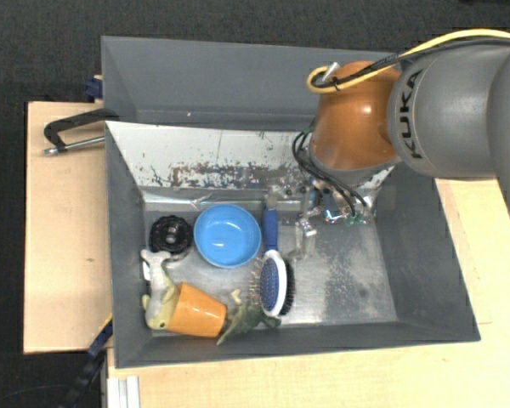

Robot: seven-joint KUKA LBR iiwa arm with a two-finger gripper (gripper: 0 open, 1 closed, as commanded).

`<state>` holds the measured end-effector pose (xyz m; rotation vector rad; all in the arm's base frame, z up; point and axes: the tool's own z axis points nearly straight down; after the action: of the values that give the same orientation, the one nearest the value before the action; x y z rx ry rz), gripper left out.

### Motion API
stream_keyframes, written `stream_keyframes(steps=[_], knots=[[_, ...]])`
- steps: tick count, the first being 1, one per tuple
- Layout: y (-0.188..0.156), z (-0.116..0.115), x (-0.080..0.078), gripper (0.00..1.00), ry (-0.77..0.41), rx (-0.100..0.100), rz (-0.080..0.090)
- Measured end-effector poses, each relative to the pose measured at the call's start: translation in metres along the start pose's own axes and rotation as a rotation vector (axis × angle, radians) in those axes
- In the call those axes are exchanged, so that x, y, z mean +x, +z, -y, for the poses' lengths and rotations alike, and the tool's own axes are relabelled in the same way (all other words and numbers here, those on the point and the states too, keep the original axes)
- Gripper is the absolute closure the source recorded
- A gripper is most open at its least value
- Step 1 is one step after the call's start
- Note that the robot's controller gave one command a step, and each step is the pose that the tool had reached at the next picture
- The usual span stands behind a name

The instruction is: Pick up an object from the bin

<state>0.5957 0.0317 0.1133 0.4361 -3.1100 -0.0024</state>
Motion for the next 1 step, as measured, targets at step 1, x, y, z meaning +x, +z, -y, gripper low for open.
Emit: stream_keyframes(steps=[1], knots=[[0.0253,-0.0101,0.0064,0.00,-0.449,0.001,0.002]])
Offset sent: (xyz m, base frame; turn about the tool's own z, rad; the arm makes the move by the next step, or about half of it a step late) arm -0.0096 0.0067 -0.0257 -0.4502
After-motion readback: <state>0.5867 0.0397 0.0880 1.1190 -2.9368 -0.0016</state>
